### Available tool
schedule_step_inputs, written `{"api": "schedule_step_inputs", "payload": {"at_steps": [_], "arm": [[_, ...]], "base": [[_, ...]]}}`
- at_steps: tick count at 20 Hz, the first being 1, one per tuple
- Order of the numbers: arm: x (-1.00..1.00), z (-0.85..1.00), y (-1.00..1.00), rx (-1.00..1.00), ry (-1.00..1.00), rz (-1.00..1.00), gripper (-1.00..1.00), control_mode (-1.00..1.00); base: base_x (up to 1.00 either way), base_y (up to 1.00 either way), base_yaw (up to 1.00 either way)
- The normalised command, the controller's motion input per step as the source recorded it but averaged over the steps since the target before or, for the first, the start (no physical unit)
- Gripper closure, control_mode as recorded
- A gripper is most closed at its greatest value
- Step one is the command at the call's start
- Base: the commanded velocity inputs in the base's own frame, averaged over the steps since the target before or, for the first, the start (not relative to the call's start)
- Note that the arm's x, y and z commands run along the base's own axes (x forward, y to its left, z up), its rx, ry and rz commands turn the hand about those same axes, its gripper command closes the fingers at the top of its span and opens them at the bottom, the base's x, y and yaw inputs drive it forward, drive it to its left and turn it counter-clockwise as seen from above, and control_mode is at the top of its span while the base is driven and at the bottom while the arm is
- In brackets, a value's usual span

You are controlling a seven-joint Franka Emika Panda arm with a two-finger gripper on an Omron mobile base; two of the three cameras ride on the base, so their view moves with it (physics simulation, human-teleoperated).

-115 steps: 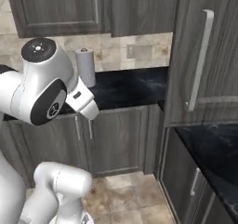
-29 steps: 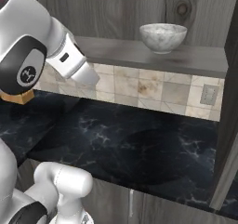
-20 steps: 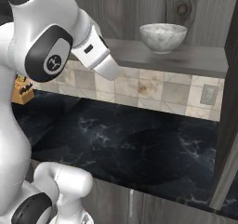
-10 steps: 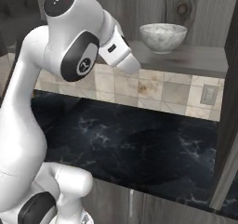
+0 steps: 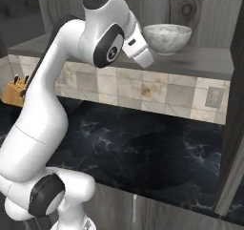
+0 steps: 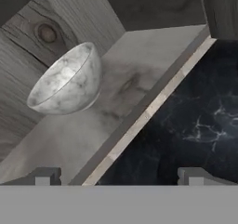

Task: Pick up the bowls from the cabinet and place each bowl in front of a stool on the dining counter.

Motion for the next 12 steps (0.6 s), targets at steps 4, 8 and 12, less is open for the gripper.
{"api": "schedule_step_inputs", "payload": {"at_steps": [4, 8, 12], "arm": [[0.79, 0.00, -0.07, 0.08, 0.08, 0.00, -1.00, -1.00], [0.59, 0.00, -0.16, 0.03, -0.01, 0.00, -1.00, -1.00], [0.40, 0.00, -0.29, 0.00, -0.10, 0.00, -1.00, -1.00]], "base": [[0.00, 0.00, 0.00], [0.00, 0.00, 0.00], [0.00, 0.00, 0.00]]}}
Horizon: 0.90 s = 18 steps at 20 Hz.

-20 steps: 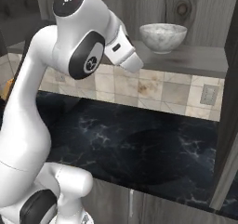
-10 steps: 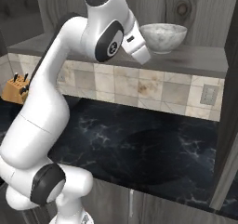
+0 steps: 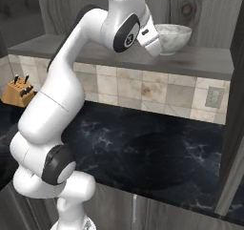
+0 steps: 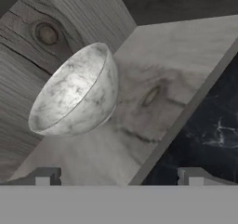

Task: Pick up the bowls from the cabinet and place each bowl in front of a stool on the dining counter.

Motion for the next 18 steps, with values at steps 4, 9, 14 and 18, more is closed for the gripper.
{"api": "schedule_step_inputs", "payload": {"at_steps": [4, 9, 14, 18], "arm": [[0.45, 0.00, -0.27, 0.02, -0.03, 0.00, -1.00, -1.00], [0.63, 0.00, -0.24, 0.07, 0.00, 0.00, -1.00, -1.00], [0.61, 0.00, -0.25, 0.07, 0.03, 0.00, -1.00, -1.00], [0.53, 0.00, -0.23, 0.05, 0.06, 0.00, -1.00, -1.00]], "base": [[0.00, 0.00, 0.00], [0.00, 0.00, 0.00], [0.00, 0.00, 0.00], [0.00, 0.00, 0.00]]}}
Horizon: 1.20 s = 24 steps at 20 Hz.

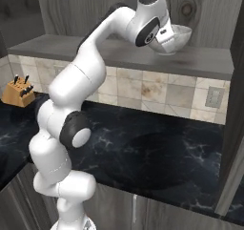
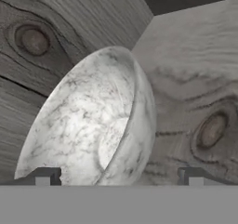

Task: Pick up the bowls from the cabinet and place each bowl in front of a stool on the dining counter.

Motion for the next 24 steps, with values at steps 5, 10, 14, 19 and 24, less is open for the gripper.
{"api": "schedule_step_inputs", "payload": {"at_steps": [5, 10, 14, 19, 24], "arm": [[0.43, 0.00, -0.19, 0.04, 0.07, 0.00, -1.00, -1.00], [0.32, -0.03, -0.14, 0.02, 0.06, 0.00, -1.00, -1.00], [0.14, -0.26, -0.03, 0.00, 0.03, 0.00, 1.00, -1.00], [-0.02, -0.03, 0.00, 0.00, 0.01, 0.00, 1.00, -1.00], [-0.50, -0.33, 0.01, 0.00, 0.03, 0.00, 1.00, -1.00]], "base": [[0.00, 0.00, 0.00], [0.00, 0.00, 0.00], [0.00, 0.00, 0.00], [0.00, 0.00, 0.00], [0.00, 0.00, 0.00]]}}
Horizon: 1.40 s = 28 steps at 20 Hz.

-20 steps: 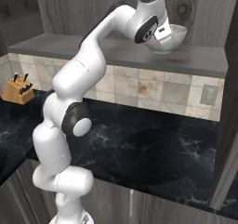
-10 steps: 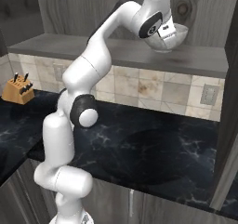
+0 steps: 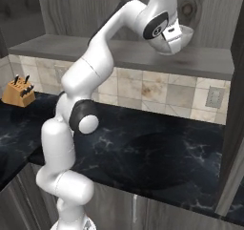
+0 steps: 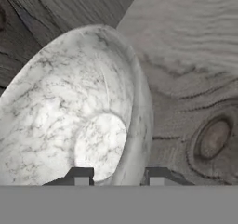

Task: Pick up the bowls from the cabinet and place each bowl in front of a stool on the dining counter.

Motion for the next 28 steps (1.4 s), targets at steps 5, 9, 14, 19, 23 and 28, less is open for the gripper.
{"api": "schedule_step_inputs", "payload": {"at_steps": [5, 9, 14, 19, 23, 28], "arm": [[-0.96, -0.05, 0.00, 0.00, 0.03, 0.00, 1.00, -1.00], [-1.00, 0.01, 0.05, 0.00, 0.05, 0.00, 1.00, -1.00], [-1.00, 0.04, 0.32, 0.00, 0.20, 0.05, 1.00, -1.00], [-0.91, 0.03, 0.61, 0.00, 0.35, 0.13, 1.00, -1.00], [-1.00, 0.00, 0.75, 0.00, 0.32, 0.19, 1.00, -1.00], [-1.00, -0.28, 0.88, 0.02, 0.08, 0.18, 1.00, -1.00]], "base": [[0.00, 0.00, 0.00], [0.00, 0.00, 0.00], [0.00, 0.00, 0.00], [0.00, 0.00, 0.00], [0.00, 0.00, 0.00], [0.00, 0.00, 0.00]]}}
